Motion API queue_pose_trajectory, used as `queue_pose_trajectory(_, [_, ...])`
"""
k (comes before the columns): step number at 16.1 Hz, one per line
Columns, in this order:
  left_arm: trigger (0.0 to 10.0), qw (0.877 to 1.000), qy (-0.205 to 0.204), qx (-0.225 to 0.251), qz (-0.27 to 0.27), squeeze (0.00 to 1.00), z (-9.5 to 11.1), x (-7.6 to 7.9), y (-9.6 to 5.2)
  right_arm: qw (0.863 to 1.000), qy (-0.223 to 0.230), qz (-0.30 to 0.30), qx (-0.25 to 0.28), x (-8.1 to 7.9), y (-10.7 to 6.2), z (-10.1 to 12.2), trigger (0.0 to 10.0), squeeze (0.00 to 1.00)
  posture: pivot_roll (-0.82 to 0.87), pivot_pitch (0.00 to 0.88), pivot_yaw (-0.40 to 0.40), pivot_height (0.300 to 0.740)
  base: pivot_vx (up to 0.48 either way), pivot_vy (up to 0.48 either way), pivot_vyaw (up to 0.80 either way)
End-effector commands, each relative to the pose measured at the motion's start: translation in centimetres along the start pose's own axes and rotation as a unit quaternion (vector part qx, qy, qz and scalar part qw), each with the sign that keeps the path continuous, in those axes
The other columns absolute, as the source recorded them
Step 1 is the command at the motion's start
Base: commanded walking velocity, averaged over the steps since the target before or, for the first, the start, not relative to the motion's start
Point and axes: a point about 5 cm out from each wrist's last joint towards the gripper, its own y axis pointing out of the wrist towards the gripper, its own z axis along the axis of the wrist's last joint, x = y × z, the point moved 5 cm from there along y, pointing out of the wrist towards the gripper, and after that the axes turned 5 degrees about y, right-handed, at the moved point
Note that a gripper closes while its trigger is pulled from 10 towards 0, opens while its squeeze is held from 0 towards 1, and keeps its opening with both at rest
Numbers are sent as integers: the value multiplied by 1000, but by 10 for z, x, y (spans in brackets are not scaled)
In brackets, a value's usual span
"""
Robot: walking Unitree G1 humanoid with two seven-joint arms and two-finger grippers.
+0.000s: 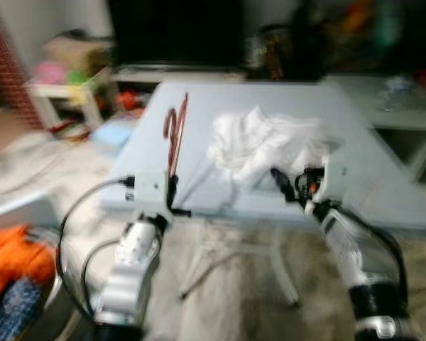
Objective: Hang hanger
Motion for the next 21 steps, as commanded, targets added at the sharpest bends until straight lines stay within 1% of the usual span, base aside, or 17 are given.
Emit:
queue_pose_trajectory(1, [10000,1000,10,14,-5,0,10,1,4,1000,2,-6,0,2,-2,1,10000,0,77,0,-10,740,-300,0,0])
queue_pose_trajectory(3, [10000,1000,17,9,-7,0,8,1,4,999,22,19,-15,-1,-5,-3,10000,0,85,0,-11,740,-131,0,0])
queue_pose_trajectory(6, [10000,1000,12,10,-4,0,8,1,4,999,27,16,-40,5,-12,-15,10000,0,90,0,-21,740,0,0,0])
queue_pose_trajectory(8, [10000,1000,7,-1,-7,0,3,1,3,998,-6,25,-49,6,-15,-16,10000,0,90,0,-24,740,0,0,0])
queue_pose_trajectory(9, [10000,998,21,1,-56,0,3,13,2,996,-55,37,-52,4,-16,-16,10000,0,87,0,-25,740,0,0,0])
queue_pose_trajectory(10, [10000,996,23,6,-88,0,4,21,0,997,-50,38,-43,4,-16,-14,10000,0,85,0,-29,740,0,0,0])
queue_pose_trajectory(11, [10000,992,31,-8,-126,0,-1,30,-2,997,-56,41,-38,5,-17,-12,10000,0,83,0,-33,740,0,0,0])
queue_pose_trajectory(12, [10000,987,28,-26,-155,0,-8,36,-3,993,-88,62,-39,4,-20,-10,10000,0,74,0,-32,740,0,0,0])
queue_pose_trajectory(13, [10000,981,33,-44,-188,0,-16,40,-7,986,-119,102,-57,1,-25,-11,10000,0,69,0,-27,740,0,0,0])
queue_pose_trajectory(14, [10000,969,54,-61,-235,0,-24,47,-14,977,-93,170,-85,-8,-34,-14,10000,0,64,0,-24,740,0,0,0])
queue_pose_trajectory(15, [10000,950,67,-81,-294,0,-33,56,-25,968,-110,207,-94,-12,-41,-12,10000,0,60,0,-24,740,0,0,0])
queue_pose_trajectory(16, [10000,928,91,-92,-350,0,-40,62,-37,956,-149,231,-106,-13,-48,-13,10000,0,57,0,-25,740,0,0,0])
queue_pose_trajectory(17, [10000,912,106,-108,-382,0,-46,62,-44,937,-191,263,-128,-13,-57,-18,10000,0,54,0,-24,740,0,0,0])
queue_pose_trajectory(18, [10000,904,119,-121,-392,0,-50,59,-46,917,-231,288,-150,-12,-65,-25,10000,0,50,0,-23,740,0,0,0])
queue_pose_trajectory(19, [10000,896,129,-130,-406,0,-53,57,-49,893,-275,310,-178,-7,-74,-31,10000,0,47,0,-20,740,0,0,0])
queue_pose_trajectory(20, [10000,884,138,-137,-424,0,-56,56,-54,864,-313,333,-212,-1,-84,-35,10000,0,44,0,-15,740,0,0,0])
queue_pose_trajectory(21, [10000,875,144,-140,-441,0,-57,56,-59,841,-332,356,-236,2,-91,-35,10000,0,42,0,-12,740,0,0,0])
